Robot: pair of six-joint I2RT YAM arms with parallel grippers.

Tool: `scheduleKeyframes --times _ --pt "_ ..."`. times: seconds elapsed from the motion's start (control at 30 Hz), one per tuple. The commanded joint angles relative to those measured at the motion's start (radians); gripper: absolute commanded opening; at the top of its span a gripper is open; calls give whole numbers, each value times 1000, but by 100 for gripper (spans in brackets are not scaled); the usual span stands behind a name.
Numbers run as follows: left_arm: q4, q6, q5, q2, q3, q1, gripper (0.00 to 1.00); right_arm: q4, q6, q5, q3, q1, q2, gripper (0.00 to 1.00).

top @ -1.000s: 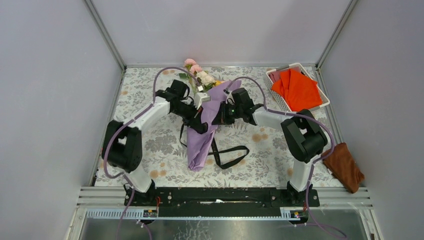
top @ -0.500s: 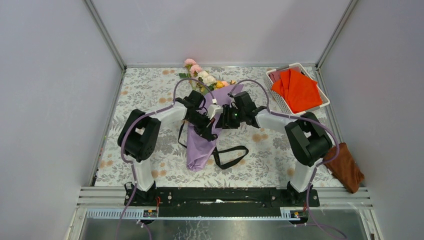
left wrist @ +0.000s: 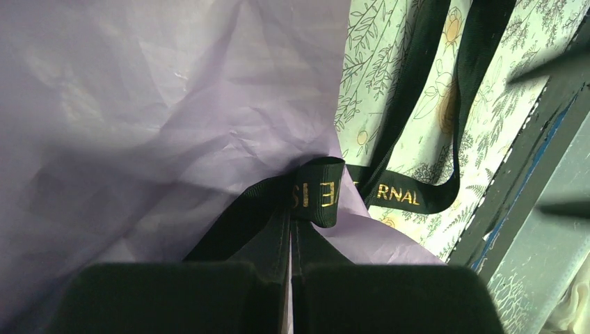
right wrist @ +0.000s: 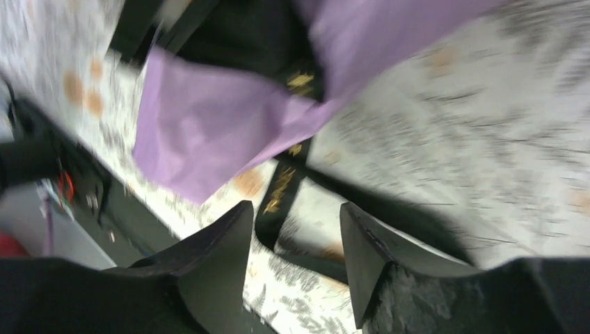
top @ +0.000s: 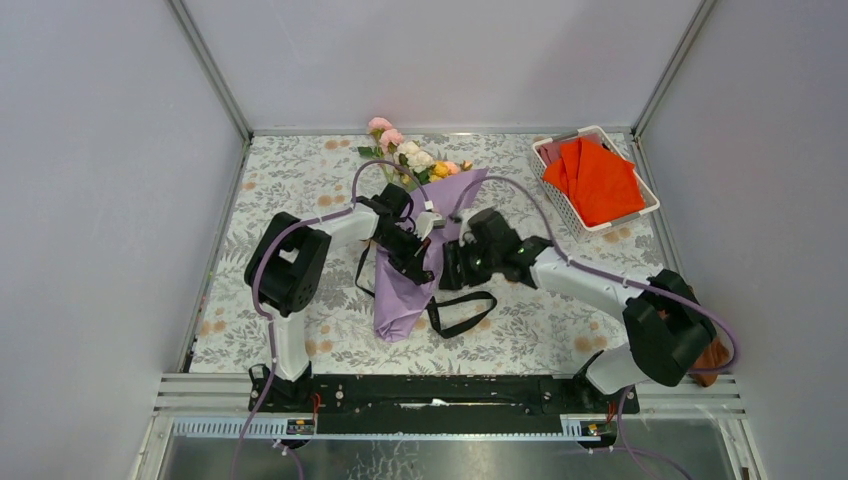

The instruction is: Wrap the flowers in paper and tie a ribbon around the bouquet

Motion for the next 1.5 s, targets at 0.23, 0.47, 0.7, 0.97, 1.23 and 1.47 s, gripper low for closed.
scheduleKeyframes --times 0.23,0.47,0.7,0.97,1.23,1.47 --pt "37 -14 1 -4 7 16 0 71 -214 -24 -99 206 81 64" --pt "42 -20 10 -18 11 35 0 131 -177 13 -197 316 128 55" --pt "39 -19 13 -44 5 45 0 -5 -112 160 -164 291 43 0" --pt "42 -6 -2 -72 -13 54 0 -14 6 200 -201 -155 -479 0" --pt "47 -11 27 -68 -10 54 0 64 -46 199 23 -245 -576 0" --pt "47 -9 50 -106 -16 54 0 305 40 -12 172 -243 -266 0"
